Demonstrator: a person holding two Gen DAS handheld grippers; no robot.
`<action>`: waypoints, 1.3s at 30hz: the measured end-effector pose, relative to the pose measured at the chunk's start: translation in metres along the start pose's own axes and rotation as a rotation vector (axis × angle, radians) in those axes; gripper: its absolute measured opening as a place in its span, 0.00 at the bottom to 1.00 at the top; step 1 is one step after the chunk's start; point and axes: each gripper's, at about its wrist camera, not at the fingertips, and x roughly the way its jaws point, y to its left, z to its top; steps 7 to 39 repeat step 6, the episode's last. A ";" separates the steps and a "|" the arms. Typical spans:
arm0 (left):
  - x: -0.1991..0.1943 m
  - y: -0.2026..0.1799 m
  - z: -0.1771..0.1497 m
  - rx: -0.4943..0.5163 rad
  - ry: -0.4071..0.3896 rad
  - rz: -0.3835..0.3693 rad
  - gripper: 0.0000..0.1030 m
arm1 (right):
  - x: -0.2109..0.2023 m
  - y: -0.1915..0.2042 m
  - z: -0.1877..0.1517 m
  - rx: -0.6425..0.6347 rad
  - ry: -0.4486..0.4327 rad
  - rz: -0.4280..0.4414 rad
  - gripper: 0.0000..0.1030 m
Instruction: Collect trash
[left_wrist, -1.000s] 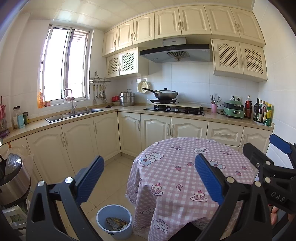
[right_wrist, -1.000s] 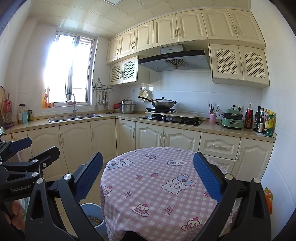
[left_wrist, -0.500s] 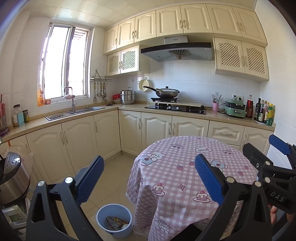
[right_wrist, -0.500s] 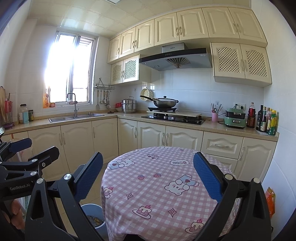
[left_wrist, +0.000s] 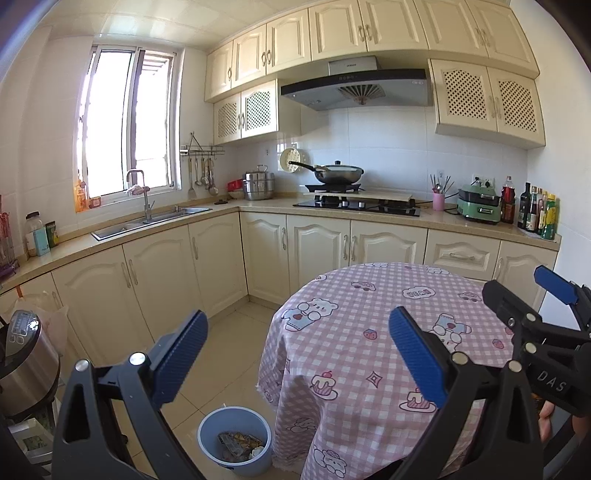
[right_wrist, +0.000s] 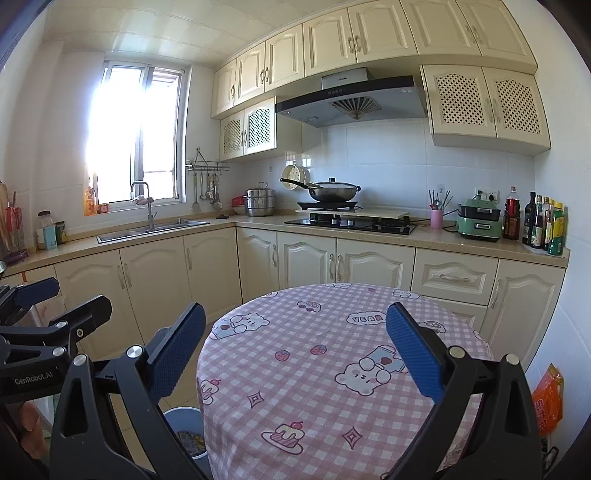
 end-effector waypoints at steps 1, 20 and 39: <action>0.005 -0.001 0.000 -0.001 0.007 0.002 0.94 | 0.003 -0.002 0.000 0.002 0.004 0.000 0.92; 0.034 -0.001 -0.006 -0.004 0.058 0.018 0.94 | 0.026 -0.017 -0.004 0.007 0.046 -0.001 0.92; 0.034 -0.001 -0.006 -0.004 0.058 0.018 0.94 | 0.026 -0.017 -0.004 0.007 0.046 -0.001 0.92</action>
